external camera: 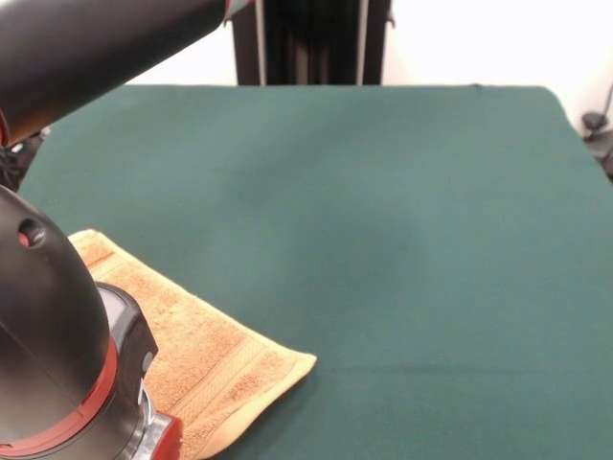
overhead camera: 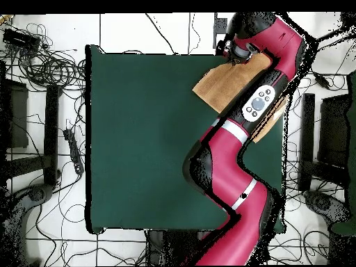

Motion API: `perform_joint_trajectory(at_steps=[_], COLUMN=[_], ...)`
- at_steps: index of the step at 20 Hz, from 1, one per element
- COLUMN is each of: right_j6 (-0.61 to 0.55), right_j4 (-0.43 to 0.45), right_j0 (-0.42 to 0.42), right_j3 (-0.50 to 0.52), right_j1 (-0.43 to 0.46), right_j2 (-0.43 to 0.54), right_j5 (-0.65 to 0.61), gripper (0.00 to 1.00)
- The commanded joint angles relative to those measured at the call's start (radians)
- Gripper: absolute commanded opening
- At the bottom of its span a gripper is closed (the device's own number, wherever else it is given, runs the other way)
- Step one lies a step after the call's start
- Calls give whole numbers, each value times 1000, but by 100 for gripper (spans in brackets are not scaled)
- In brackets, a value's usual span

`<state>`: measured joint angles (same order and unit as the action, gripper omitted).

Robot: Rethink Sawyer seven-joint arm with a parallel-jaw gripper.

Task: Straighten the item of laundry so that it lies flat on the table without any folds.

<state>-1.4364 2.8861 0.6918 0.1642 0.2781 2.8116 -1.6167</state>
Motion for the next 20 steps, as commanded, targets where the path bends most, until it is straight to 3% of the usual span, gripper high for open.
perform_joint_trajectory(at_steps=[1, 20], right_j6=[247, 345], right_j4=[73, 69], right_j0=[-41, -40], right_j3=[-89, -97], right_j1=[8, 10], right_j2=[-27, -4], right_j5=[-47, -1], gripper=[0, 0])
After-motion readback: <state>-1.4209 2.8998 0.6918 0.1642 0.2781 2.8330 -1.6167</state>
